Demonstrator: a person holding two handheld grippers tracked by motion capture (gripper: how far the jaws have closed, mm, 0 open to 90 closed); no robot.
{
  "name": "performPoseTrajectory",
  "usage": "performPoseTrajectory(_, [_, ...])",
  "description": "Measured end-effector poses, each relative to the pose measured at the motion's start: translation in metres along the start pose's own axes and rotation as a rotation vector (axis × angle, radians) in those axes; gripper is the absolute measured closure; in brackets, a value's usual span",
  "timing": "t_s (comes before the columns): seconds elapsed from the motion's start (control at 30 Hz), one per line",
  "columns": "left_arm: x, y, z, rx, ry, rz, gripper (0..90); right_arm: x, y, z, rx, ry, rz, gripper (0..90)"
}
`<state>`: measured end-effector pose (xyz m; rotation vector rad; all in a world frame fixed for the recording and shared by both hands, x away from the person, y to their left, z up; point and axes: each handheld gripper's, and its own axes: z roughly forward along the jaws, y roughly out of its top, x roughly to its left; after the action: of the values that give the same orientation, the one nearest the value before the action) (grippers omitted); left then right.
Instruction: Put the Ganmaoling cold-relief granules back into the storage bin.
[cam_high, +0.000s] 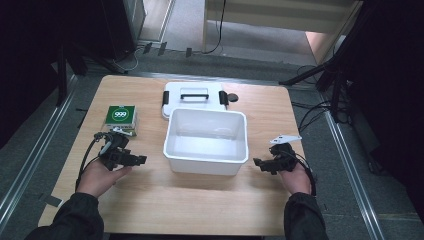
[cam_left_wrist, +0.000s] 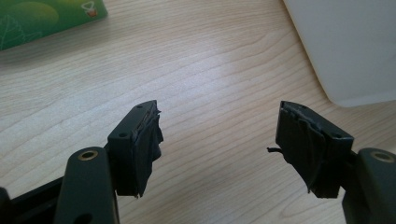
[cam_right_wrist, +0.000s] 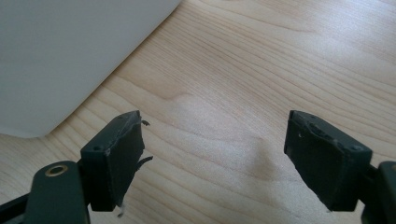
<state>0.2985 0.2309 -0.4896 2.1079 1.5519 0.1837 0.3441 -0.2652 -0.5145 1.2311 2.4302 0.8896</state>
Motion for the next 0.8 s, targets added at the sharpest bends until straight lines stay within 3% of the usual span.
performPoseTrajectory(0.33, [-0.001,0.001,-0.007,0.014,-0.004,-0.046,29.5,0.000,-0.001,-0.001,0.002,-0.004,0.006,19.8])
performPoseTrajectory(0.6, [0.000,0.016,-0.028,0.018,0.043,-0.080,25.5,0.000,-0.002,-0.001,0.008,-0.004,0.010,19.8])
performPoseTrajectory(0.8, [0.003,0.030,-0.037,0.029,0.087,-0.119,15.1,-0.001,-0.004,-0.001,0.011,-0.003,0.006,19.8])
